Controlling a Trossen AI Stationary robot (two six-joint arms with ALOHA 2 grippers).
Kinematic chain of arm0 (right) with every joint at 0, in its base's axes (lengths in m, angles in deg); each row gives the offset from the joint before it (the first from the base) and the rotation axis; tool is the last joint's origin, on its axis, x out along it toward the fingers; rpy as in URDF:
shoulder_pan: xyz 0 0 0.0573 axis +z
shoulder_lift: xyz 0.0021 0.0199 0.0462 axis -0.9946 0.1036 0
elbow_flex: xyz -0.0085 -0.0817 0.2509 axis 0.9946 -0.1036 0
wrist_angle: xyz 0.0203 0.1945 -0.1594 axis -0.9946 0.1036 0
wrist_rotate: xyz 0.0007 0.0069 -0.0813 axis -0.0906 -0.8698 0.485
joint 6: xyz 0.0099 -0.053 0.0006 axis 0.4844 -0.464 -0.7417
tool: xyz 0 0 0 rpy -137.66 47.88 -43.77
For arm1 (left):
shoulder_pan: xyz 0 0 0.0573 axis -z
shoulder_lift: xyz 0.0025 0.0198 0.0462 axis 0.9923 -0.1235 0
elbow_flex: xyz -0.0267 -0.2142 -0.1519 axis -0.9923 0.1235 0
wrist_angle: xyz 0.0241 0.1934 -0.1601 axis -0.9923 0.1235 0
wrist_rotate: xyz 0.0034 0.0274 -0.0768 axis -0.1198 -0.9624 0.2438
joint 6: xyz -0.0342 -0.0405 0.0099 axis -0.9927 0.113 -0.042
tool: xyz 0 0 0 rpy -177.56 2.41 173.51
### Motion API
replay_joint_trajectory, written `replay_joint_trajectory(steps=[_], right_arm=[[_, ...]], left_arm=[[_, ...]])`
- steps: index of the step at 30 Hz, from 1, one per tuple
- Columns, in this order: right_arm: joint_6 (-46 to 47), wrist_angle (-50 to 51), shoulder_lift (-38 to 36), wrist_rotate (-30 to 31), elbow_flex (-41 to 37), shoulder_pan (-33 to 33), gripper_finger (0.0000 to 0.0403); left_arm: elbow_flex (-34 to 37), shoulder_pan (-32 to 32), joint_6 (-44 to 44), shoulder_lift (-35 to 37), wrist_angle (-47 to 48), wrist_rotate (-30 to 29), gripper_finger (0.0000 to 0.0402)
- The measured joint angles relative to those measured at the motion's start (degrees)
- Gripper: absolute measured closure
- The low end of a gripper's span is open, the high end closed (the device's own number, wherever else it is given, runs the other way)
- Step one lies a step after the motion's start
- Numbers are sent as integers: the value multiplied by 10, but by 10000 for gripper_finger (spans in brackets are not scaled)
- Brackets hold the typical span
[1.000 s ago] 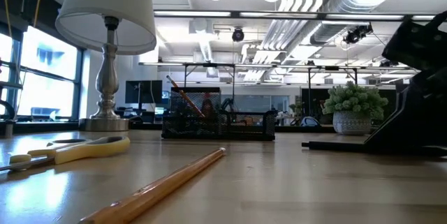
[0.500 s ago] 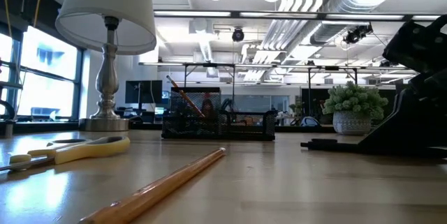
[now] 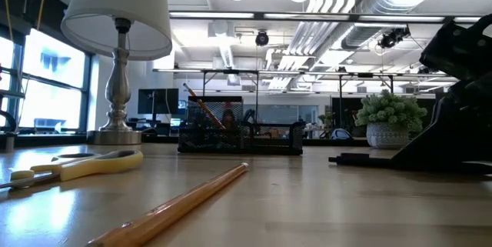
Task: Pick and place office supplies into organizer
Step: Put the left black pen into the desk organizer
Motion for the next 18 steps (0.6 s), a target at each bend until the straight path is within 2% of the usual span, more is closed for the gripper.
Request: replay_joint_trajectory(steps=[6,14,18], right_arm=[[-7,-4,-1,7,1,0,378],[-87,-6,-17,-19,31,-15,383],[-128,-6,-18,-4,54,-26,382]], left_arm=[[0,0,0,0,0,0,218],[0,0,0,0,0,0,218],[0,0,0,0,0,0,218]])
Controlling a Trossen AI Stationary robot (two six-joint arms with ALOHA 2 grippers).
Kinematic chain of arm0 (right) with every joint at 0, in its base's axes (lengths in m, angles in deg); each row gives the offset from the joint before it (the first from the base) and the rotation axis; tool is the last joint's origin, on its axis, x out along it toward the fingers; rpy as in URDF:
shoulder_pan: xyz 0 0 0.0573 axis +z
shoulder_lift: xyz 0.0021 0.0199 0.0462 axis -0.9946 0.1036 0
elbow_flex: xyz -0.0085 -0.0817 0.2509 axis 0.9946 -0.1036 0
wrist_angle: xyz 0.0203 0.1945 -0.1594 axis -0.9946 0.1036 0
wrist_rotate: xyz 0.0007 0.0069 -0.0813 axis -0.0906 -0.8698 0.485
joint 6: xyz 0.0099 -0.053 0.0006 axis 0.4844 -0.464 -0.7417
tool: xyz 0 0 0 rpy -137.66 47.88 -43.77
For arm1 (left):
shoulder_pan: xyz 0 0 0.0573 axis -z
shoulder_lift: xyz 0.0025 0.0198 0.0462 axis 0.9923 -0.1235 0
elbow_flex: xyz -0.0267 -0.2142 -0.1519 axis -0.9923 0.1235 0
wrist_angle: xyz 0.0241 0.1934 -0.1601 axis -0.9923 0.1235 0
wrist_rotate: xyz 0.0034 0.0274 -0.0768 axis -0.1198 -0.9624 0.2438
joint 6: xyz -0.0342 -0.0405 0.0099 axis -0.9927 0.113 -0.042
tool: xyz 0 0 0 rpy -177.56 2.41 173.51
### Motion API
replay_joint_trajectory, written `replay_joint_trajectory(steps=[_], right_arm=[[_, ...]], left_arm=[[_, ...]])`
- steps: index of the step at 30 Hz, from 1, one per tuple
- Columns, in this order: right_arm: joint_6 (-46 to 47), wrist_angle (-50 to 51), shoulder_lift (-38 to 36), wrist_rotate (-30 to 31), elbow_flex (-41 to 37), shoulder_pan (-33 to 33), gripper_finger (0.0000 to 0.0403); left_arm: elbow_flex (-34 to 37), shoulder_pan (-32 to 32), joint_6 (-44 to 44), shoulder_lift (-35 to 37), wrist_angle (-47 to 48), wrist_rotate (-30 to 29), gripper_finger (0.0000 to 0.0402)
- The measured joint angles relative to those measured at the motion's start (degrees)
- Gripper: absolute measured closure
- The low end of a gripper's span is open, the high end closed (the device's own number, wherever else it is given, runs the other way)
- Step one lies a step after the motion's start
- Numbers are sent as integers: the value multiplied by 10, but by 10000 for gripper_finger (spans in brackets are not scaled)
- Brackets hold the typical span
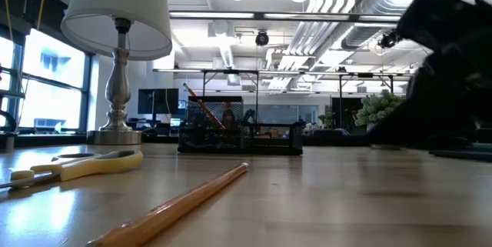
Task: Pick and place office supplies into organizer
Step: Put the left black pen into the desk organizer
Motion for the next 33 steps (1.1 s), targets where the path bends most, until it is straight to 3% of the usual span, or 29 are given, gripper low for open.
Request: replay_joint_trajectory(steps=[8,14,24,33], right_arm=[[-113,2,-1,14,66,-28,382],[-183,2,-2,71,109,-43,378],[-224,2,-7,147,149,-50,381],[-270,2,-62,216,161,-50,374]], left_arm=[[0,0,1,0,0,0,218],[0,0,1,0,2,0,218],[0,0,4,0,4,0,218],[0,0,16,0,-10,11,218]])
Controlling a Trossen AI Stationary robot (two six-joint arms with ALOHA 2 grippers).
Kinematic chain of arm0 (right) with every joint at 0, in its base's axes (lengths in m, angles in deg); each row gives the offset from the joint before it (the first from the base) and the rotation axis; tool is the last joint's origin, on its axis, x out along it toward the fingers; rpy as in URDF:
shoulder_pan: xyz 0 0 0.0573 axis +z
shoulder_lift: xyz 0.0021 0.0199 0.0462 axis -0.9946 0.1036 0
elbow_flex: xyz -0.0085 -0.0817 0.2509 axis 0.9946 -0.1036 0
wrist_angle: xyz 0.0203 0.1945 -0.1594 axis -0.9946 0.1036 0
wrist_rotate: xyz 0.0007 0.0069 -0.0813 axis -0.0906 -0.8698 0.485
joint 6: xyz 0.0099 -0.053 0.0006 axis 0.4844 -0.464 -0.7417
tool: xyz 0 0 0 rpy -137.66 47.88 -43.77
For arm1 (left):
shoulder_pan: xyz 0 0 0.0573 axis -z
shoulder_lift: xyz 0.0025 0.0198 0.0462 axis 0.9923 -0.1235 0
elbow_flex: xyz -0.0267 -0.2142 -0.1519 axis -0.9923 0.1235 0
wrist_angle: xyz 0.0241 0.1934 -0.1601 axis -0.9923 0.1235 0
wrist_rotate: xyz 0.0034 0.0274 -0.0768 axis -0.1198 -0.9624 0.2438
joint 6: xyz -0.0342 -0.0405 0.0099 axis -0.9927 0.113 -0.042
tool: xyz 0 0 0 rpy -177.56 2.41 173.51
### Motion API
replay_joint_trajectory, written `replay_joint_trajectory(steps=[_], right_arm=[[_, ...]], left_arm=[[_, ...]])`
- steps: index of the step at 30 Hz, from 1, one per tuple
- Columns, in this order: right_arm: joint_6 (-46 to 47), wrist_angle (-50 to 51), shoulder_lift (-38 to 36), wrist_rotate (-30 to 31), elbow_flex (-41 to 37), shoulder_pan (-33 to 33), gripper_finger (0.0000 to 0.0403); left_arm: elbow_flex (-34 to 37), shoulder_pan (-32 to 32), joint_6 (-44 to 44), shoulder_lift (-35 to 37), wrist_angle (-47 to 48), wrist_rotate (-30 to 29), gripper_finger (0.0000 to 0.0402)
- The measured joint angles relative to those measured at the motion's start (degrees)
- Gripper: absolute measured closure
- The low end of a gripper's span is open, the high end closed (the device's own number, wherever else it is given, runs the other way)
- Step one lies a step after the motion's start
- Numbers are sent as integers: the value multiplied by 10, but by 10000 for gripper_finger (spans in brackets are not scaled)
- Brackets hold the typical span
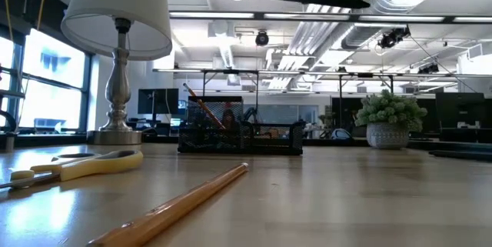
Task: Pick and place office supplies into organizer
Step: Put the left black pen into the desk organizer
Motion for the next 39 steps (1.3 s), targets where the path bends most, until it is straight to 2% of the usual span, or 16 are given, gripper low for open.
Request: replay_joint_trajectory(steps=[10,18,23,27,39], right_arm=[[-25,-4,-24,6,0,-22,372],[-100,-72,-28,-73,0,-73,378],[-190,-157,-28,-102,0,-93,374],[-225,-196,-28,-169,0,-129,371],[-240,-263,-28,-380,0,-263,369]], left_arm=[[0,0,0,0,0,1,218],[0,0,0,0,0,1,218],[0,0,0,0,0,0,218],[0,0,-1,0,-1,0,218],[0,0,-1,0,-8,7,218]])
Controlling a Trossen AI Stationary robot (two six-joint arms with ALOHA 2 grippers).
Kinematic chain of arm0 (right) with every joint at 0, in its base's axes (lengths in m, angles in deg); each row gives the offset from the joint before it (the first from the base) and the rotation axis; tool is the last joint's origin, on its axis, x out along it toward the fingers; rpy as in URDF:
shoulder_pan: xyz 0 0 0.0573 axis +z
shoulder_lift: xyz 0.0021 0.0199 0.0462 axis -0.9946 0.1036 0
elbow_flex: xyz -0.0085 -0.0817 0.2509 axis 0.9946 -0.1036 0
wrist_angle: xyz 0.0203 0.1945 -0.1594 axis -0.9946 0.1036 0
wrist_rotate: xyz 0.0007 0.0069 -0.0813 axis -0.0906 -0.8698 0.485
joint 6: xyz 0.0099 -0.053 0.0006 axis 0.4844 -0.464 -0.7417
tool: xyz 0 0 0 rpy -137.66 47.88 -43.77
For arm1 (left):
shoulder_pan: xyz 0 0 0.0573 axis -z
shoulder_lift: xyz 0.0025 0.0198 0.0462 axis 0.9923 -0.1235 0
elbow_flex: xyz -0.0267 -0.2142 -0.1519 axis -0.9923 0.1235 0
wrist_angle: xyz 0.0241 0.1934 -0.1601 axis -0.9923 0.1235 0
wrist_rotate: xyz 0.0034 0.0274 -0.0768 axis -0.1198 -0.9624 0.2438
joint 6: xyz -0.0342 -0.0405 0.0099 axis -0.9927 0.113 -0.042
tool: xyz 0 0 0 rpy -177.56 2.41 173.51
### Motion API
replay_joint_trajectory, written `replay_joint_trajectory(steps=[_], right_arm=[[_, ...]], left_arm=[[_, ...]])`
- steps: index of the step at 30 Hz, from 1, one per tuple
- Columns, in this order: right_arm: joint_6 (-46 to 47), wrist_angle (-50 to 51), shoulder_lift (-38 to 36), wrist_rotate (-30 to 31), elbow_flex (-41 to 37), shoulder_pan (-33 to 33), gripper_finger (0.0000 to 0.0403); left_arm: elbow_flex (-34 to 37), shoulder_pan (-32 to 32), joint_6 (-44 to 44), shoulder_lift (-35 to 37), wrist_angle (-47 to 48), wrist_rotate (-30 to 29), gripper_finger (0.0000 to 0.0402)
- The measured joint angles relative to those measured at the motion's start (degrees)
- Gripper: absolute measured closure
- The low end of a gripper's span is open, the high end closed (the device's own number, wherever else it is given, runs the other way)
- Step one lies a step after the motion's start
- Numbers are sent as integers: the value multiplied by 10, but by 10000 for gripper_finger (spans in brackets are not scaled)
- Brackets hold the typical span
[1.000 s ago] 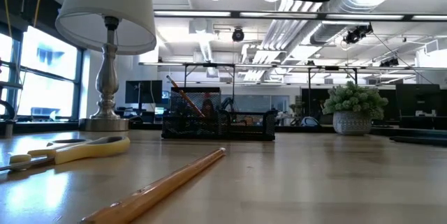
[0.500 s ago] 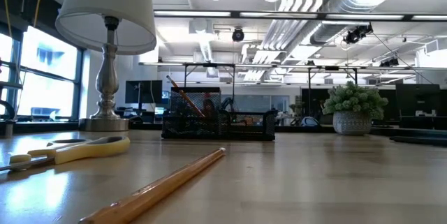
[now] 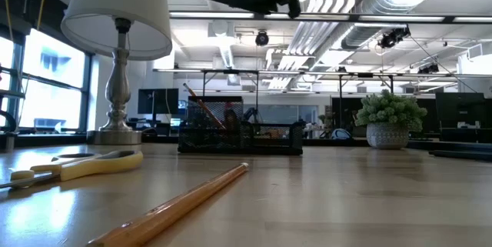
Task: Pick and place office supplies into organizer
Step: Put the left black pen into the desk organizer
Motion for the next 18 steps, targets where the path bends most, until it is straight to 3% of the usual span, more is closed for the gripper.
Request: replay_joint_trajectory(steps=[11,18], right_arm=[[21,-33,4,-192,0,-119,370],[66,-39,47,-291,0,-183,370]], left_arm=[[0,0,0,0,-3,29,218],[0,0,-18,0,3,29,218]])
